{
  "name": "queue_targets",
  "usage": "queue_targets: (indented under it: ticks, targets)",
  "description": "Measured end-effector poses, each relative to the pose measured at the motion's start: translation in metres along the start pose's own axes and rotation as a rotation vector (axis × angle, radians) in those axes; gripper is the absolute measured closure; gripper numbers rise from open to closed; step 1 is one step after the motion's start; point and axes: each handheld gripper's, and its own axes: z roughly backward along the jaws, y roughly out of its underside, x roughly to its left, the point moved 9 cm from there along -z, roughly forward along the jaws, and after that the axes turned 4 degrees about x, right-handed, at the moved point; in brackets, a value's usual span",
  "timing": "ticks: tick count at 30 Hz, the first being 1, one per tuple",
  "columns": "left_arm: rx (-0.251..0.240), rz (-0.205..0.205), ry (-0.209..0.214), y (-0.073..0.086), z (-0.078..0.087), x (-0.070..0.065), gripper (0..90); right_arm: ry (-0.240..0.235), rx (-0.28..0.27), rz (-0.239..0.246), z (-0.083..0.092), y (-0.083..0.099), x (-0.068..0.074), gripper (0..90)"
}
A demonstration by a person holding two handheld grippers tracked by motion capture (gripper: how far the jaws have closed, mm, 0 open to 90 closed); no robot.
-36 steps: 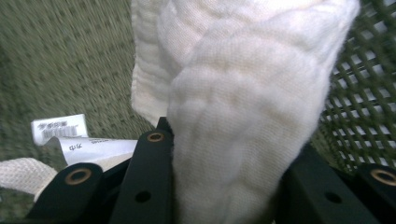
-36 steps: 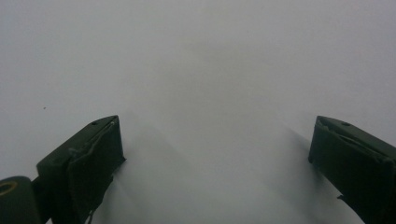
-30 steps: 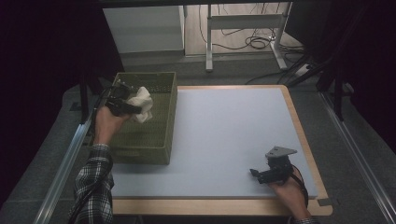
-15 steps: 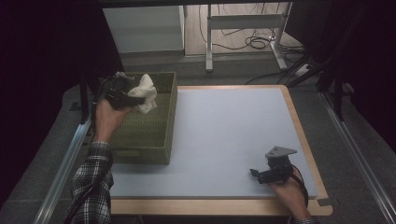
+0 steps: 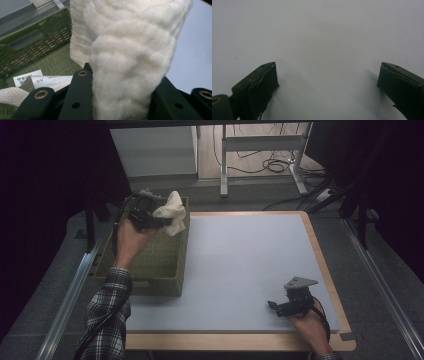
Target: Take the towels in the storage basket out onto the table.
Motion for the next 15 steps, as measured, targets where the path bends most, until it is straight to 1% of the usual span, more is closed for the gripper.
queue_targets:
  ticks: [6, 15]
  targets:
    - [0.005, -0.029, 0.027, -0.013, -0.010, -0.019, 70.1, -0.001, 0.000, 0.001, 0.000, 0.000, 0.000, 3.0]
    - [-0.007, -0.067, 0.060, -0.031, -0.026, -0.048, 70.0, -0.001, 0.000, 0.000, 0.000, 0.000, 0.000, 3.0]
